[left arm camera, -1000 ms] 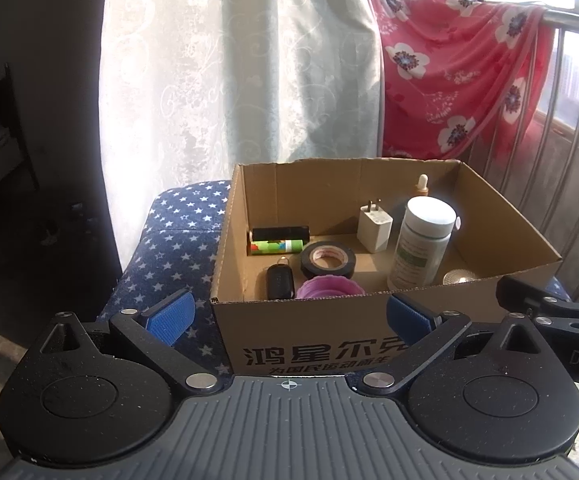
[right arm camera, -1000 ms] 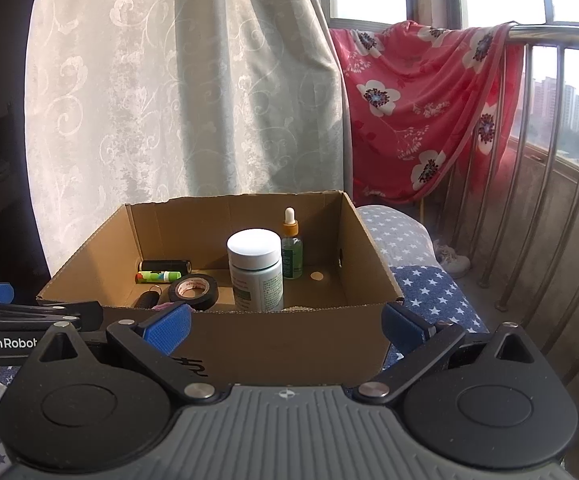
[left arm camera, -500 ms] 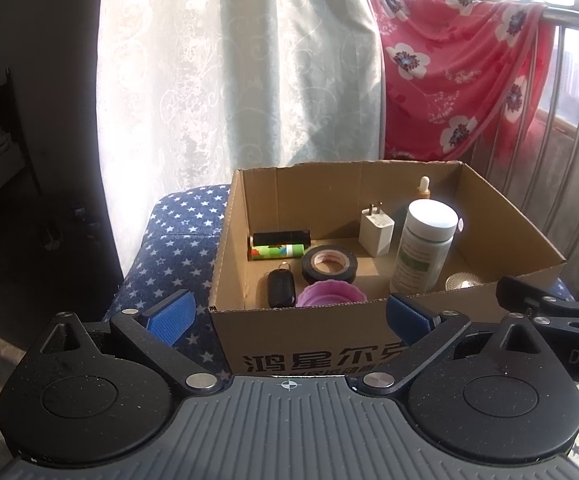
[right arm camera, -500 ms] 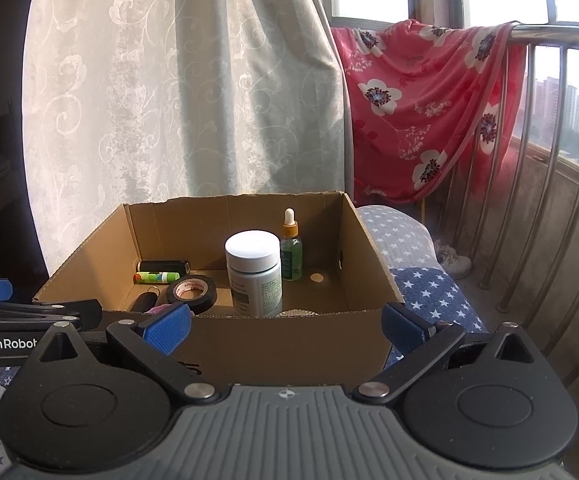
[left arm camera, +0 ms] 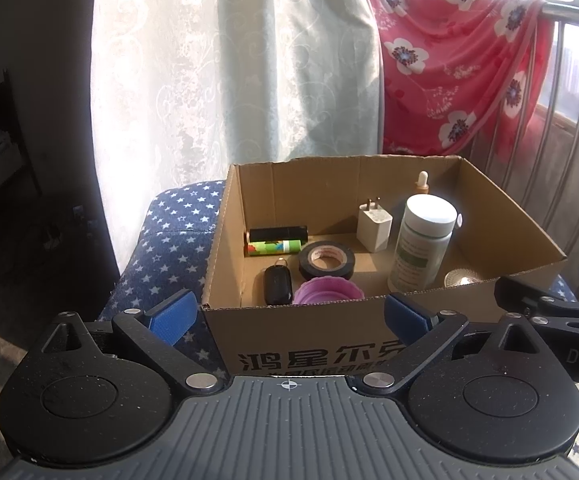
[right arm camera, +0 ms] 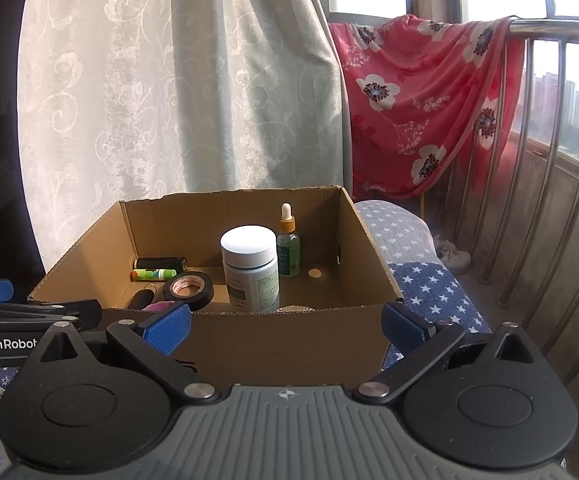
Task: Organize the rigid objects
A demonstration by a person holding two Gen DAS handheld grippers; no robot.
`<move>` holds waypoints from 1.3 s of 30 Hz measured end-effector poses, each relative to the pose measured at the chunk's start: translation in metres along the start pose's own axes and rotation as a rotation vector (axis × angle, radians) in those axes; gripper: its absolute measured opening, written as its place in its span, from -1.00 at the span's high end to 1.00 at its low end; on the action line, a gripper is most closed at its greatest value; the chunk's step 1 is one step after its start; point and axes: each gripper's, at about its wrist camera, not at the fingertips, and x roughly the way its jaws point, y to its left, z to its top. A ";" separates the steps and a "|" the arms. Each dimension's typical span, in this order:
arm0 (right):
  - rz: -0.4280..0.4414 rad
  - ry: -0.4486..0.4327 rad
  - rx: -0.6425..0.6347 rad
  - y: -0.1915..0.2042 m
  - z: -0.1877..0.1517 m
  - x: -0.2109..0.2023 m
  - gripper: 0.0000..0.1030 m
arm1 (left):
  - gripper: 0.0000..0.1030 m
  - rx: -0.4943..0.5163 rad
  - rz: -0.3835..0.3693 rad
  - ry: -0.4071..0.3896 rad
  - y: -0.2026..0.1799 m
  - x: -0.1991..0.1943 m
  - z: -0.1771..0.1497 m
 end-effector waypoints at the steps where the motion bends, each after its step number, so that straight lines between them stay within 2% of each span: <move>1: 0.001 0.001 0.001 0.000 0.000 0.000 -1.00 | -0.95 0.000 0.000 -0.001 0.000 0.000 0.000; 39: -0.008 0.009 -0.010 0.003 0.001 -0.001 -1.00 | -0.94 -0.003 -0.001 0.009 -0.001 -0.002 0.000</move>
